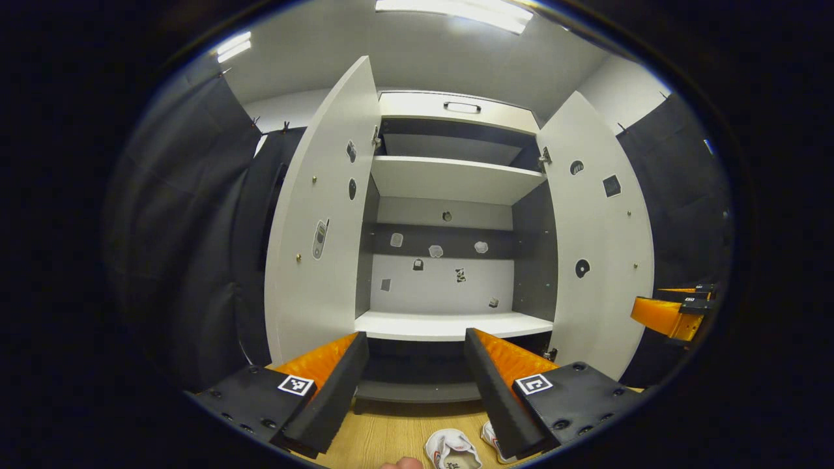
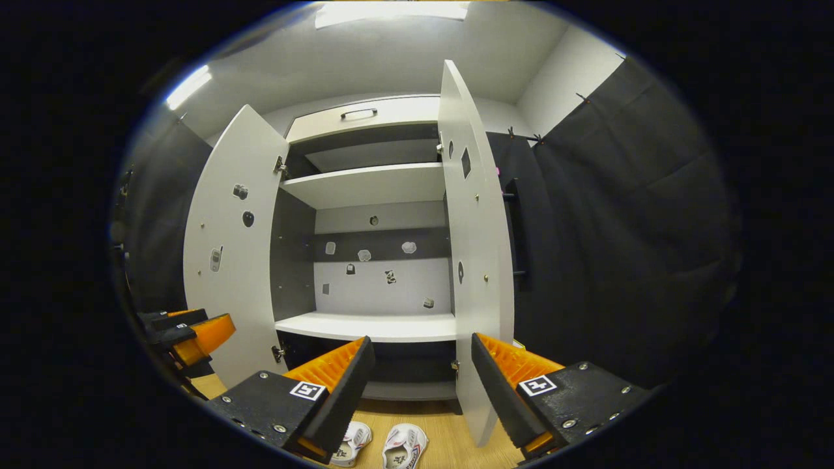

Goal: Grab one shoe with the right hand and put it into the shoe cabinet, grab the other shoe with the left hand and put it into the shoe cabinet; then close the right door with the right hand and the left door with the left hand.

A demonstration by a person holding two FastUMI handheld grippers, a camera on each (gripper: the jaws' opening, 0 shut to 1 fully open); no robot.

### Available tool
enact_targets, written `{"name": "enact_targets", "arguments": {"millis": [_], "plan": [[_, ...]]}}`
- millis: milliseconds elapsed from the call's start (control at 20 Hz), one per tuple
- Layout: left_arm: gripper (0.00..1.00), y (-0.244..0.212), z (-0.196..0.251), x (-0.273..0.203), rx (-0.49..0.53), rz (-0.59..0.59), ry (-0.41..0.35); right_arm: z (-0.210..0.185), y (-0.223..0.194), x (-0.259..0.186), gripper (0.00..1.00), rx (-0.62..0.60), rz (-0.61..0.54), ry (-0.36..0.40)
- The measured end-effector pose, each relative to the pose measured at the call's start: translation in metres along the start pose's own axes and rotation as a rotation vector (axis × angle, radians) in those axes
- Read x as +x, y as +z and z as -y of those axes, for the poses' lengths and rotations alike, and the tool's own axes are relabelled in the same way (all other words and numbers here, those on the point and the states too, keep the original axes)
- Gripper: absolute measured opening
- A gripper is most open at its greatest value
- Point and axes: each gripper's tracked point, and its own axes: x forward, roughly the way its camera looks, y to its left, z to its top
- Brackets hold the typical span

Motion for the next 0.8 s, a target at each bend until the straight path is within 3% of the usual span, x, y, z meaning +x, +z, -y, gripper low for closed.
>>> {"name": "enact_targets", "arguments": {"millis": [450,800], "plan": [[0.94,0.000,0.005,0.001,0.002,0.001,-0.008,0.000,-0.002,0.003,0.92,-0.010,-0.005,-0.002],[0.96,-0.002,0.005,-0.003,0.003,-0.003,-0.004,-0.013,-0.054,0.023,0.92,-0.054,-0.107,0.021]]}}
